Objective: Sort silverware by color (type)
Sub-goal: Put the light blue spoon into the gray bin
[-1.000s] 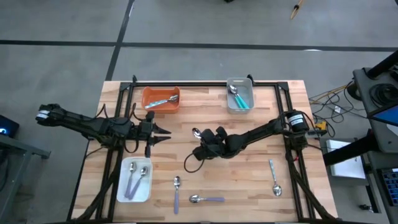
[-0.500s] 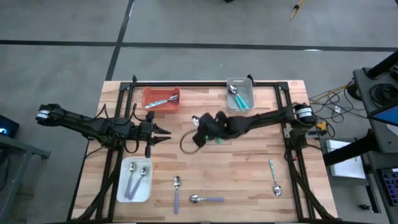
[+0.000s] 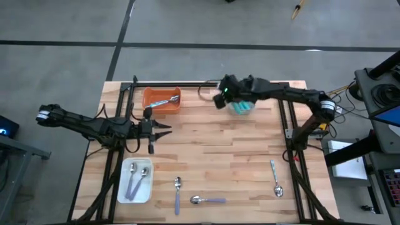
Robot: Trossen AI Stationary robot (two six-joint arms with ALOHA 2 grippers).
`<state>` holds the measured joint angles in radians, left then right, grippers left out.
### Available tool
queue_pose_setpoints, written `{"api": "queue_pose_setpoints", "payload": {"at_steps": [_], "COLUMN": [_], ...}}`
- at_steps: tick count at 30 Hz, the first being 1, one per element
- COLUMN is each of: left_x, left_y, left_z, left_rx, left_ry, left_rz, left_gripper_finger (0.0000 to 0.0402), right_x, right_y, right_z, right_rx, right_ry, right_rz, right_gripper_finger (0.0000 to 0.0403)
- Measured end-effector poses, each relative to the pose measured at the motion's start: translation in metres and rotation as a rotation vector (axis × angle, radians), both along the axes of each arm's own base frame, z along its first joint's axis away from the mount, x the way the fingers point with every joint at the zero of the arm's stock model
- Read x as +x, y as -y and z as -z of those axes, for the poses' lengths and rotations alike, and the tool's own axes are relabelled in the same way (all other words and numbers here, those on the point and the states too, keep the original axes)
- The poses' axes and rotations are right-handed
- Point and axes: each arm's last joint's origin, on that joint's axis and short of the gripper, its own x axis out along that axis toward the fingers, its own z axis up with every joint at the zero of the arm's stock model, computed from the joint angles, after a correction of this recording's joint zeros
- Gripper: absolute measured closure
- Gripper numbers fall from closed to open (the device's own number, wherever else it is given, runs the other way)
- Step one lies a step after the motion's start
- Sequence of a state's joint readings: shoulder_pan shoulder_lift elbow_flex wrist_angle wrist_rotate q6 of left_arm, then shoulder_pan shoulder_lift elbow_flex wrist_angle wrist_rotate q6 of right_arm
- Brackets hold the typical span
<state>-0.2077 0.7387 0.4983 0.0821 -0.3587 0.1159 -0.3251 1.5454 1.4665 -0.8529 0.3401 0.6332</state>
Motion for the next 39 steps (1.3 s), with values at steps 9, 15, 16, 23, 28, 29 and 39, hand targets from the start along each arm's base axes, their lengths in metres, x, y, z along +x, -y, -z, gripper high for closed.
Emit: {"api": "queue_pose_setpoints", "payload": {"at_steps": [9,15,16,23,28,29,39], "left_x": [0.000,-0.001,-0.001,-0.001,-0.001,-0.001,-0.001], "left_y": [-0.003,-0.005,-0.005,-0.007,-0.009,-0.009,-0.009], "left_z": [-0.014,-0.017,-0.017,-0.017,-0.017,-0.017,-0.017], "left_rx": [0.170,0.273,0.285,0.331,0.340,0.340,0.338], "left_ry": [0.009,-0.014,-0.017,-0.033,-0.037,-0.037,-0.037], "left_rz": [-0.081,-0.145,-0.154,-0.174,-0.182,-0.184,-0.186], "left_gripper_finger": [0.0338,0.0338,0.0338,0.0338,0.0338,0.0338,0.0338], "right_x": [-0.034,-0.038,-0.039,-0.039,-0.036,-0.036,-0.032], "right_y": [0.069,0.097,0.101,0.118,0.124,0.125,0.130], "right_z": [0.016,0.040,0.045,0.071,0.087,0.090,0.110], "right_rx": [0.105,0.158,0.163,0.192,0.210,0.212,0.199], "right_ry": [-0.052,-0.146,-0.164,-0.246,-0.301,-0.312,-0.387], "right_rz": [0.205,0.150,0.149,0.152,0.120,0.112,0.119], "right_gripper_finger": [0.0380,0.0380,0.0380,0.0380,0.0380,0.0380,0.0380]}}
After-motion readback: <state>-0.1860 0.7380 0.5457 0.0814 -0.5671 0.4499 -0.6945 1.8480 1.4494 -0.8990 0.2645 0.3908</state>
